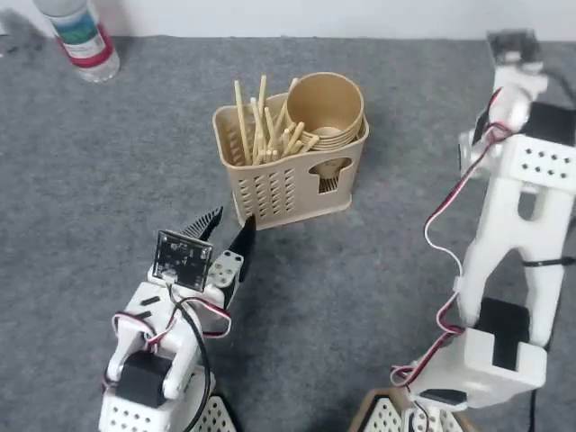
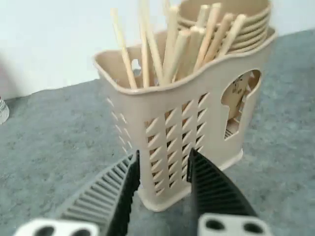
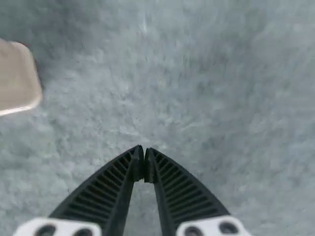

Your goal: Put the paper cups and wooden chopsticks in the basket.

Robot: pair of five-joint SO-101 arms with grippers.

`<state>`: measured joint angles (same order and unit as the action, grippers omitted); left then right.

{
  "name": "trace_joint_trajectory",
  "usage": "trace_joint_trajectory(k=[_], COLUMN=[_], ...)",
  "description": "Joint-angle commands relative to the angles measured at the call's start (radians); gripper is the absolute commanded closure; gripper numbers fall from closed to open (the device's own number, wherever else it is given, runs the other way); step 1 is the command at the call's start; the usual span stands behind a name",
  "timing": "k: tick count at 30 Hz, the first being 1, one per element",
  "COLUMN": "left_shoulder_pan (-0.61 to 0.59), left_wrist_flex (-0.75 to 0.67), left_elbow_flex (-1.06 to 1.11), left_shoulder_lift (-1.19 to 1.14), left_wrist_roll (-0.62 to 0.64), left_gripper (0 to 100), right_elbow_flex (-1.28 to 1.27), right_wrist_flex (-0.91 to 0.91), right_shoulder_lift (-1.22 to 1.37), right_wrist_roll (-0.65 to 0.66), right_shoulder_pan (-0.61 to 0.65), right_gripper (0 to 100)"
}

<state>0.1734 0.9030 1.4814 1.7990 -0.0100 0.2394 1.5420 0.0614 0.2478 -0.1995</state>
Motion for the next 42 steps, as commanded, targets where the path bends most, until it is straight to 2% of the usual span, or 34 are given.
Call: trace_joint_trajectory(k=[1, 5, 7, 8, 13, 18, 22, 26, 32, 35, 39, 42], left_shoulder_pan=[0.006, 0.006, 0.005, 0.005, 0.005, -0.031, -0.127, -0.138, -0.135, -0.084, -0.025, -0.023], left_wrist_flex=[-0.084, -0.140, -0.126, -0.121, -0.092, 0.040, 0.129, 0.189, 0.190, 0.190, 0.087, -0.025], left_elbow_flex=[0.022, 0.074, 0.074, 0.074, 0.074, 0.024, -0.099, -0.166, -0.306, -0.372, -0.360, -0.298], left_shoulder_lift=[0.012, 0.012, 0.012, 0.014, 0.014, 0.012, 0.011, -0.038, -0.350, -0.511, -0.632, -0.672], left_wrist_roll=[0.011, 0.006, -0.018, -0.025, -0.020, -0.020, -0.029, -0.112, -0.118, -0.118, -0.118, -0.098], left_gripper=[85, 87, 97, 100, 99, 99, 99, 99, 99, 99, 99, 99], right_elbow_flex=[-0.249, -0.520, -0.626, -0.652, -0.710, -0.807, -0.832, -0.832, -0.833, -0.833, -0.833, -0.832], right_wrist_flex=[-0.219, -0.492, -0.604, -0.634, -0.691, -0.806, -0.832, -0.835, -0.835, -0.835, -0.837, -0.837], right_shoulder_lift=[-0.054, -0.047, -0.056, -0.058, -0.064, -0.058, -0.065, -0.065, -0.061, -0.059, -0.059, -0.058], right_wrist_roll=[-0.114, -0.242, -0.269, -0.269, -0.272, -0.273, -0.269, -0.265, -0.265, -0.267, -0.265, -0.265], right_shoulder_pan=[-0.007, 0.025, 0.045, 0.053, 0.065, 0.074, 0.081, 0.082, 0.084, 0.082, 0.077, 0.077], right_gripper=[99.1, 99.1, 99.1, 99.1, 99.1, 99.1, 99.1, 99.1, 99.1, 99.1, 99.1, 99.1])
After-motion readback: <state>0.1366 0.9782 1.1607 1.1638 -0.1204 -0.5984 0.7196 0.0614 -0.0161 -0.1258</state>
